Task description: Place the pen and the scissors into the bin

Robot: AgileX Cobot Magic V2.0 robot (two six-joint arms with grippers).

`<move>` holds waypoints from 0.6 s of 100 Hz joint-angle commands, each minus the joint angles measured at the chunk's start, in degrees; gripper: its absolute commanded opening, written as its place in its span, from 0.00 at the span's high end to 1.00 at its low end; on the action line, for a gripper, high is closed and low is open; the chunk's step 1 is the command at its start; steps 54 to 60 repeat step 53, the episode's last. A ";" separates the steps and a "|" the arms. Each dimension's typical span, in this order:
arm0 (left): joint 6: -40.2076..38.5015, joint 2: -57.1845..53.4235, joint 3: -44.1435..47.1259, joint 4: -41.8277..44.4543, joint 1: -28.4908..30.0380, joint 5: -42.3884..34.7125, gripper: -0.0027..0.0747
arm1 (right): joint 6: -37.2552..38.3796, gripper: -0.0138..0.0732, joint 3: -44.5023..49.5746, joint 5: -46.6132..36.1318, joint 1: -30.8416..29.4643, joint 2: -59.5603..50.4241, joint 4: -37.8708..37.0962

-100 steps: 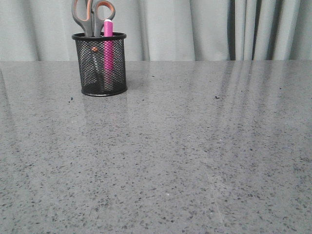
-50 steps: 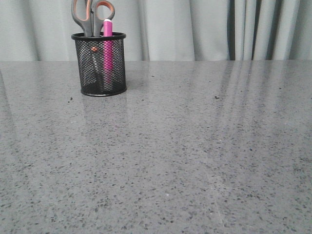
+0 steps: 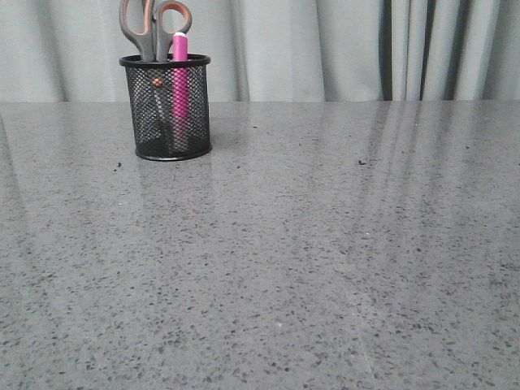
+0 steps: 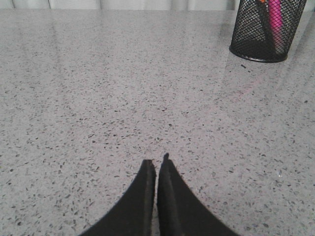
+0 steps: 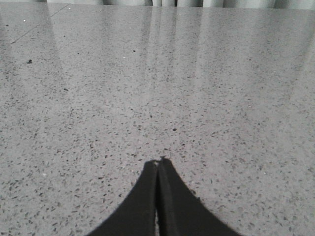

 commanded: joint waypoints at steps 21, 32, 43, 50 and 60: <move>-0.46 -1.88 2.60 0.01 0.27 -3.29 0.99 | -0.62 0.92 0.84 -2.45 -0.36 -0.50 -0.04; -0.46 -1.88 2.60 0.01 0.27 -3.29 0.99 | -0.62 0.92 0.84 -2.26 -0.36 -0.50 -0.04; -0.46 -1.88 2.60 0.01 0.27 -3.29 0.99 | -0.62 0.92 0.84 -2.26 -0.36 -0.50 -0.04; -0.46 -1.88 2.60 0.01 0.27 -3.29 0.99 | -0.62 0.92 0.84 -2.26 -0.36 -0.50 -0.04; -0.46 -1.88 2.60 0.01 0.27 -3.29 0.99 | -0.62 0.92 0.84 -2.26 -0.36 -0.50 -0.04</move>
